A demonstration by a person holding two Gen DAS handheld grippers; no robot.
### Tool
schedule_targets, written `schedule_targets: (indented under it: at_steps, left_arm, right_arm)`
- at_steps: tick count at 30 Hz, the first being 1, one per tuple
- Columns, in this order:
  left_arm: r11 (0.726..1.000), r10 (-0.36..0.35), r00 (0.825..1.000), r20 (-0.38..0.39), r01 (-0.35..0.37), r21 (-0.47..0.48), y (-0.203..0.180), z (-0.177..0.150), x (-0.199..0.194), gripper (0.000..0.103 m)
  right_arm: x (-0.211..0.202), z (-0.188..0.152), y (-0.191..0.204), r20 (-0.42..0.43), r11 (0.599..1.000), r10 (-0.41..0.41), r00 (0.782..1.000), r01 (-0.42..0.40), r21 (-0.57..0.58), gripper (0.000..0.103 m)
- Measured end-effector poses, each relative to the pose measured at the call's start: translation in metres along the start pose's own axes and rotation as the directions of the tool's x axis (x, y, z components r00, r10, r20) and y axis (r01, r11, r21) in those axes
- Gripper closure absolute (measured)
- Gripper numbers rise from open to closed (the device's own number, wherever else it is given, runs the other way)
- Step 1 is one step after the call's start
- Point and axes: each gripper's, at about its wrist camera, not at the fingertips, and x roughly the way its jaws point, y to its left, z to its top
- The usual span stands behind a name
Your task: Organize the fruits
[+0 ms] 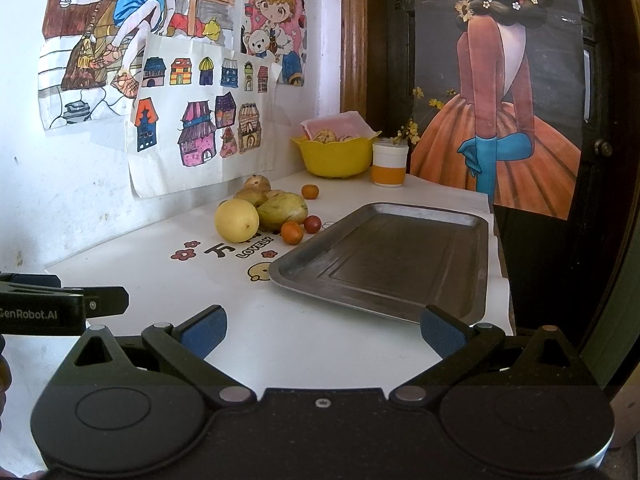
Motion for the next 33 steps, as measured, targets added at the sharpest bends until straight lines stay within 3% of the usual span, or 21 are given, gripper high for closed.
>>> schedule_targets:
  at_steps: [16, 20, 26, 33]
  left_arm:
    - [1.000, 0.004, 1.000, -0.013, -0.004, 0.006, 0.004, 0.008, 0.005, 0.000]
    - [1.000, 0.004, 0.999, -0.038, -0.004, -0.002, 0.011, 0.030, 0.015, 0.000]
    - [1.000, 0.002, 1.000, -0.018, -0.001, 0.023, 0.017, 0.077, 0.031, 0.000]
    - [0.997, -0.067, 0.995, -0.069, 0.069, 0.022, 0.012, 0.108, 0.081, 0.000]
  right_arm:
    - [0.003, 0.003, 0.006, 0.003, 0.999, 0.019, 1.000, -0.019, -0.025, 0.001]
    - [0.012, 0.027, 0.004, 0.005, 0.991, 0.105, 0.994, -0.104, -0.083, 0.001]
    - [0.035, 0.092, -0.006, -0.027, 0.959, 0.237, 0.971, -0.238, -0.156, 0.000]
    - [0.081, 0.124, 0.004, -0.073, 0.899, 0.303, 0.950, -0.311, -0.308, 0.001]
